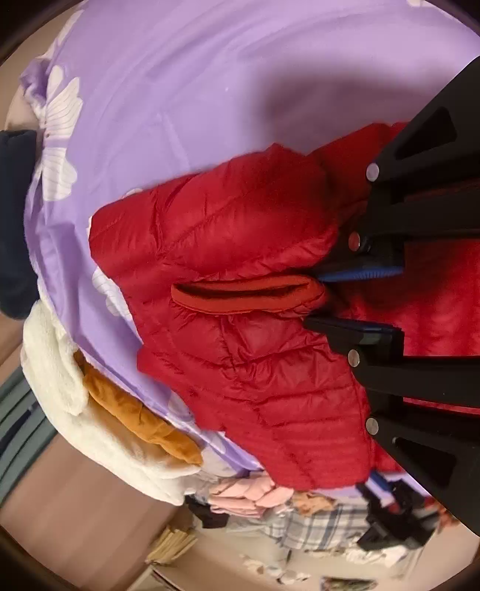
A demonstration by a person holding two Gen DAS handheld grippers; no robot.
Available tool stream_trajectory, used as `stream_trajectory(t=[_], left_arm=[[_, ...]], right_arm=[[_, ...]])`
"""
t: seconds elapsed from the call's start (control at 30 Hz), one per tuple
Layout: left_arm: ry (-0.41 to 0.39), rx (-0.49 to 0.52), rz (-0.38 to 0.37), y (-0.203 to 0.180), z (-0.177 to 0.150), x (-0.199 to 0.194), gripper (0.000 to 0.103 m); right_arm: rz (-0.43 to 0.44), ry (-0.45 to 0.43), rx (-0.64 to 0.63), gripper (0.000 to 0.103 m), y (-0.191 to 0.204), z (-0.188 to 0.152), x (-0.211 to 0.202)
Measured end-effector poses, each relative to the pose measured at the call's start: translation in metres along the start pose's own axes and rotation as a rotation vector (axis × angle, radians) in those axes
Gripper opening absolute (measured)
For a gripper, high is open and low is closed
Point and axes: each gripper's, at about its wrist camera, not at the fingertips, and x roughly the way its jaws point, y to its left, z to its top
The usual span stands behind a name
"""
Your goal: Fold large clothes
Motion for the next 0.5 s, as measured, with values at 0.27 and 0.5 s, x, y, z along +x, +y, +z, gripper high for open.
stream_trajectory(t=[0.27, 0.5], left_arm=[[-0.097, 0.209, 0.085, -0.048, -0.007, -0.02, 0.052], [-0.079, 0.422, 0.154, -0.1, -0.017, 0.025, 0.052]], right_arm=[[-0.093, -0.181, -0.296, 0.024, 0.046, 0.001, -0.039], [-0.078, -0.175, -0.442, 0.024, 0.088, 0.014, -0.004]])
